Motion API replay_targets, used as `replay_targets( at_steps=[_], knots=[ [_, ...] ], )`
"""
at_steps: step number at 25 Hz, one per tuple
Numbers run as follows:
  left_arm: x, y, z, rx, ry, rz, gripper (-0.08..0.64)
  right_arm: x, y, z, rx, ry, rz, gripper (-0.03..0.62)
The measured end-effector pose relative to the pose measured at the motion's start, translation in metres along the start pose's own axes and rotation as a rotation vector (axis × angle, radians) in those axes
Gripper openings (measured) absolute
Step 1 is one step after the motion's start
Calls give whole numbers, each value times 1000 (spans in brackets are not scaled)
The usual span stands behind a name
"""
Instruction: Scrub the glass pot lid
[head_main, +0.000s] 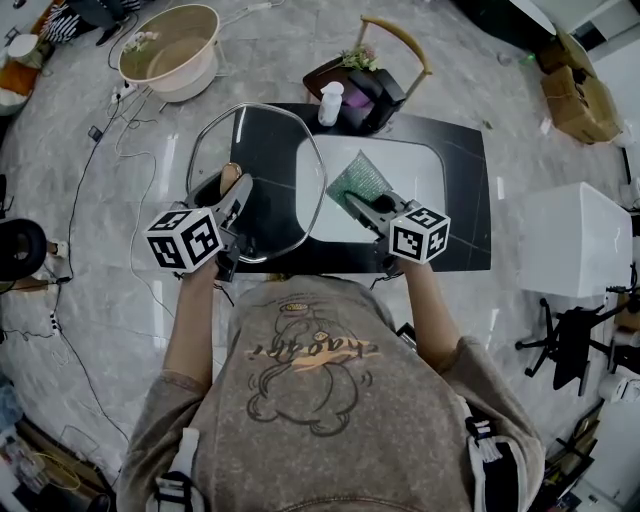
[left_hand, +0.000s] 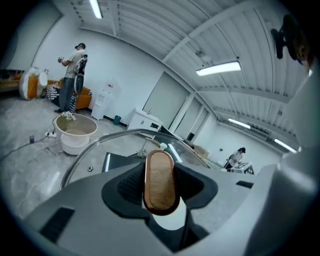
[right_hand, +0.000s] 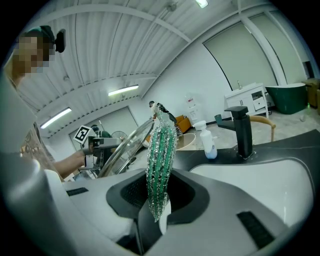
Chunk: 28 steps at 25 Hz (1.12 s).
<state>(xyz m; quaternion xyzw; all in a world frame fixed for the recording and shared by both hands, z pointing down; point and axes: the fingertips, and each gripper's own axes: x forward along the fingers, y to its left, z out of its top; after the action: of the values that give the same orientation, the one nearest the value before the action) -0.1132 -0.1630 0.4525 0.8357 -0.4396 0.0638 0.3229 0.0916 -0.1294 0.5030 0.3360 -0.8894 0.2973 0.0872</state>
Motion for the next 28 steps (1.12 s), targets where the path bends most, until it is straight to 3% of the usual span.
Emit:
replay_targets(
  at_steps=[3,6,28],
  knots=[
    [7,1,-5,78,45,32,172,-1,-1,0,5,-6,-7,94],
    [18,5,-12,106,76,40,172,-2,-3,1,7,-20,-15,94],
    [93,53,-97,93,311,107,173,-6,-16,-6,46,-38,-65,95]
  ],
)
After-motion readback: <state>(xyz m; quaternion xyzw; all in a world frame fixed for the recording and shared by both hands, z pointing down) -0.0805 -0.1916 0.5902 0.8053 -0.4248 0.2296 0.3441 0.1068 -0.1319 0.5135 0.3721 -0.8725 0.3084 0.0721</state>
